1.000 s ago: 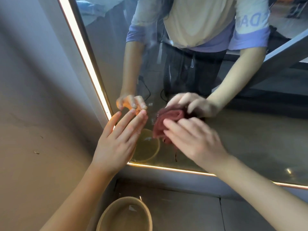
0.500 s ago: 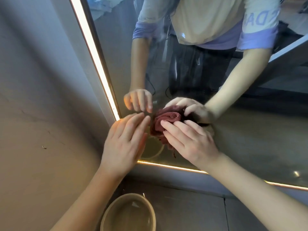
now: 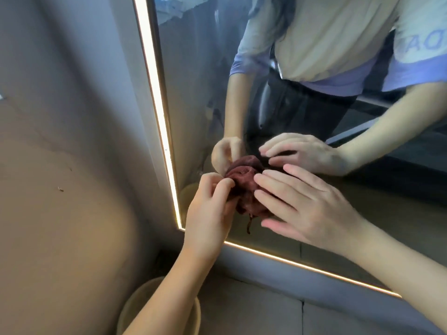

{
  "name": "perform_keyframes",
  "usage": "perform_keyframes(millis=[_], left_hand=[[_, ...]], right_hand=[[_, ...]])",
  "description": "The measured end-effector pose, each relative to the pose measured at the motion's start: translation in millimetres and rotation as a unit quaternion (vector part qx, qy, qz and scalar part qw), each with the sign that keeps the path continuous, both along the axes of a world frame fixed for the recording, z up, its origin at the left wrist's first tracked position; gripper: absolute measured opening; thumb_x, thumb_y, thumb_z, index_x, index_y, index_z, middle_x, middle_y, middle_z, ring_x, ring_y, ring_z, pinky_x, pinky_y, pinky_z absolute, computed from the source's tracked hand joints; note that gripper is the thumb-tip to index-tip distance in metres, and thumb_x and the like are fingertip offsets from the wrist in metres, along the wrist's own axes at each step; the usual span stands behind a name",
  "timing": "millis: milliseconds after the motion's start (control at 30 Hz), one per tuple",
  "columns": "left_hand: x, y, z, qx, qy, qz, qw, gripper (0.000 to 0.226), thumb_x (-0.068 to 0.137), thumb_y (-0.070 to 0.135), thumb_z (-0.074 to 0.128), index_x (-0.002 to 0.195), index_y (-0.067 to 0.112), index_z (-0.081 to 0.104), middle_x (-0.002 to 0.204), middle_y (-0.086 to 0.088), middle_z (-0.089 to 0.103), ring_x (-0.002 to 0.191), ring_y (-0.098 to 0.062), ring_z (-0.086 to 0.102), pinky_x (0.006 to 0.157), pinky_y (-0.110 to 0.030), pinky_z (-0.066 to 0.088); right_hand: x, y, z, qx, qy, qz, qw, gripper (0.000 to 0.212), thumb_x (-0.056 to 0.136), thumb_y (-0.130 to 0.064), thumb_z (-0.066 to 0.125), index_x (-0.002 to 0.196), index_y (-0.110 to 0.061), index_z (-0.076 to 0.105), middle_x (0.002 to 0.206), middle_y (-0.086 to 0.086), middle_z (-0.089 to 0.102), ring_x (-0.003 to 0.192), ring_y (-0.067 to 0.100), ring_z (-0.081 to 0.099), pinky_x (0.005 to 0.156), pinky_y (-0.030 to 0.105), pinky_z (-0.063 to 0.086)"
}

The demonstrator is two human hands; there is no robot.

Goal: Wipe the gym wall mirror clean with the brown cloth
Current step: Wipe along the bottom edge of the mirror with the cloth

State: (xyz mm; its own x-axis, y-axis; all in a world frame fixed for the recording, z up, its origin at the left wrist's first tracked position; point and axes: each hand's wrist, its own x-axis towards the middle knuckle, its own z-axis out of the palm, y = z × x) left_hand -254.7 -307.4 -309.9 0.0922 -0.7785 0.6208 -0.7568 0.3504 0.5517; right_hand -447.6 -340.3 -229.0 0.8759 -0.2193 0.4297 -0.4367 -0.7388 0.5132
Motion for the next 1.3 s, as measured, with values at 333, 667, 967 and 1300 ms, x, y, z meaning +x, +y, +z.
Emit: perform_keyframes(millis=[333, 667, 967, 1300], left_hand=[[-68, 18, 0, 0.056, 0.362, 0.171, 0.915, 0.035, 0.099, 0.006, 0.055, 0.124, 0.031, 0.049, 0.12, 0.008, 0.045, 0.111, 0.016, 0.043, 0.094, 0.002, 0.031], [-117, -12, 1, 0.051, 0.38, 0.246, 0.89, 0.069, 0.099, 0.051, 0.027, 0.156, 0.014, 0.019, 0.157, -0.003, 0.021, 0.142, -0.017, 0.025, 0.118, -0.029, 0.023], [-120, -30, -1, 0.02, 0.471, 0.322, 0.821, 0.054, 0.105, 0.031, 0.035, 0.156, 0.016, 0.025, 0.152, -0.003, 0.028, 0.136, -0.016, 0.029, 0.113, -0.015, 0.023], [-97, -46, -1, 0.053, 0.534, 0.368, 0.759, 0.049, 0.108, 0.031, 0.034, 0.155, 0.015, 0.032, 0.146, -0.007, 0.035, 0.132, -0.024, 0.04, 0.116, -0.043, 0.037]], right_hand=[[-1, -42, 45, -0.218, 0.075, 0.022, 0.973, 0.034, 0.099, -0.015, 0.047, 0.13, -0.004, 0.056, 0.141, 0.015, 0.054, 0.133, 0.026, 0.044, 0.113, 0.044, 0.031], [3, -44, 46, -0.225, 0.081, 0.023, 0.971, 0.037, 0.103, -0.016, 0.034, 0.133, -0.001, 0.05, 0.143, 0.014, 0.052, 0.134, 0.027, 0.039, 0.114, 0.044, 0.027], [3, -46, 49, -0.2, 0.07, 0.065, 0.975, 0.037, 0.105, -0.009, 0.024, 0.13, 0.002, 0.049, 0.14, 0.014, 0.056, 0.132, 0.027, 0.047, 0.11, 0.042, 0.035], [1, -45, 44, -0.234, 0.082, 0.045, 0.968, 0.038, 0.103, -0.011, 0.03, 0.134, 0.0, 0.049, 0.144, 0.015, 0.051, 0.134, 0.027, 0.048, 0.114, 0.043, 0.029]])
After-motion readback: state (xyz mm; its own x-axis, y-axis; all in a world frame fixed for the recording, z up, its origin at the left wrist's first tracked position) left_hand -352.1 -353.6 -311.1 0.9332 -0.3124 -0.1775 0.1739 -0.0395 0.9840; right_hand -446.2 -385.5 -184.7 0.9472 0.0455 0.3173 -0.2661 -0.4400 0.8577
